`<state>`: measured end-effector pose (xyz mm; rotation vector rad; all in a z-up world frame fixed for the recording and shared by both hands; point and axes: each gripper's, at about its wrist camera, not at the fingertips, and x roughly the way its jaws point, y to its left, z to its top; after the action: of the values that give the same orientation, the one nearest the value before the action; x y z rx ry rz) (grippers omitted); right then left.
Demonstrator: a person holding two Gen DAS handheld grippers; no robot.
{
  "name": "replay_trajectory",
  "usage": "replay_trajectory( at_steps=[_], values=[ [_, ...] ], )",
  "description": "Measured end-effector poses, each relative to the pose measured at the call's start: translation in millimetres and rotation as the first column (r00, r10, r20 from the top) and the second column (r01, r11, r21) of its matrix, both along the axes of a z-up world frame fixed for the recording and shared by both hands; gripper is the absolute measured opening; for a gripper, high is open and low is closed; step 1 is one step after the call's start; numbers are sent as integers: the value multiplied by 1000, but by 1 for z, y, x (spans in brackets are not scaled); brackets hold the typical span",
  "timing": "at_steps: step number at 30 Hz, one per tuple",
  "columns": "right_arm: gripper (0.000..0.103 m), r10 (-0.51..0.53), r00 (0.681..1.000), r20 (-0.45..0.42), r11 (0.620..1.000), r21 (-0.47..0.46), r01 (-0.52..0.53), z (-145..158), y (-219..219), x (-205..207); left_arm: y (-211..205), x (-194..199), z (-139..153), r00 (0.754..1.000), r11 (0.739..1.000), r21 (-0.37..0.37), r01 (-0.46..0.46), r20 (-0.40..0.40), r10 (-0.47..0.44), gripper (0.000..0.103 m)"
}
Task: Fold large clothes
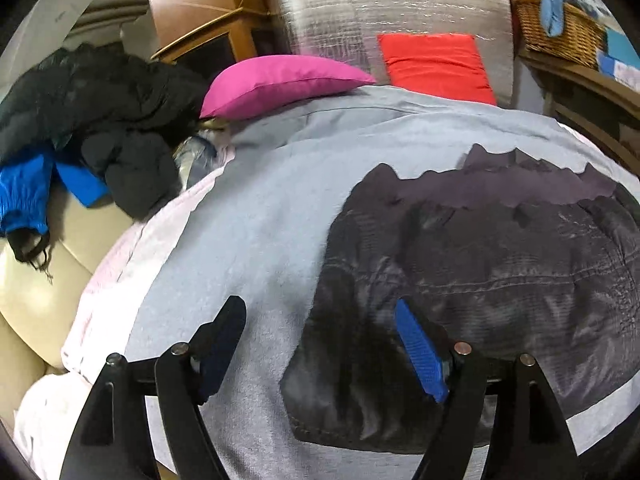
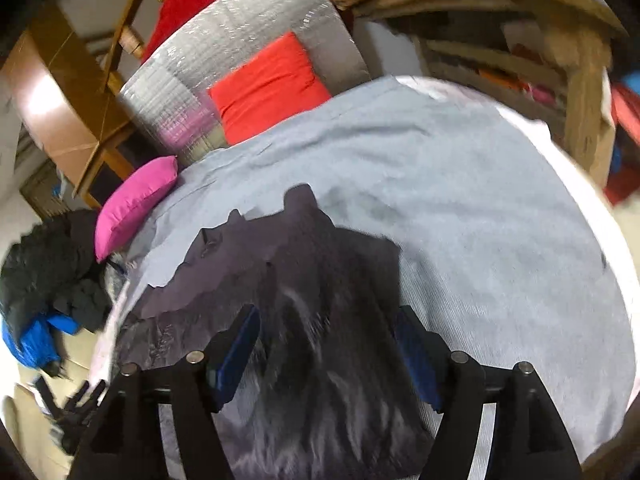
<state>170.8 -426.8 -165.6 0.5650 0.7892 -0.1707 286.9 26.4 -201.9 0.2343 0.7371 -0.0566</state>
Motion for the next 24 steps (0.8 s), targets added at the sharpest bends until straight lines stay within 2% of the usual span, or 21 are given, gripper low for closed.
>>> replay_trajectory(
  at_steps=[4, 7, 9, 13, 16, 19, 24],
  values=[
    [71, 14, 999, -29, 1000, -11, -14, -6, 9, 27, -12, 5, -3, 1000, 999, 34, 16, -4, -16, 78],
    [71, -7, 989, -148, 999, 33, 12, -39, 4, 50, -14, 7, -4, 1000, 999, 37, 13, -13, -12, 78],
    [72, -6, 982, -187, 999, 48, 15, -56, 4, 60, -16, 6, -5, 1000, 999, 42, 5, -16, -4, 78],
    [72, 7, 981, -192, 999, -42, -16, -49, 15, 62, -17, 8, -6, 1000, 999, 42, -3, -21, 3, 78],
    [72, 13, 988, -156, 998, -61, -23, -33, 18, 51, -19, 7, -6, 1000, 999, 46, -2, -18, 3, 78],
    [72, 26, 996, -81, 996, -88, -33, -9, 27, 33, -20, 6, -6, 1000, 999, 52, 0, -18, 1, 78],
    [72, 121, 992, -18, 984, -126, -122, 10, 65, 9, -20, 4, -8, 1000, 998, 59, -3, -18, 4, 78]
  ],
)
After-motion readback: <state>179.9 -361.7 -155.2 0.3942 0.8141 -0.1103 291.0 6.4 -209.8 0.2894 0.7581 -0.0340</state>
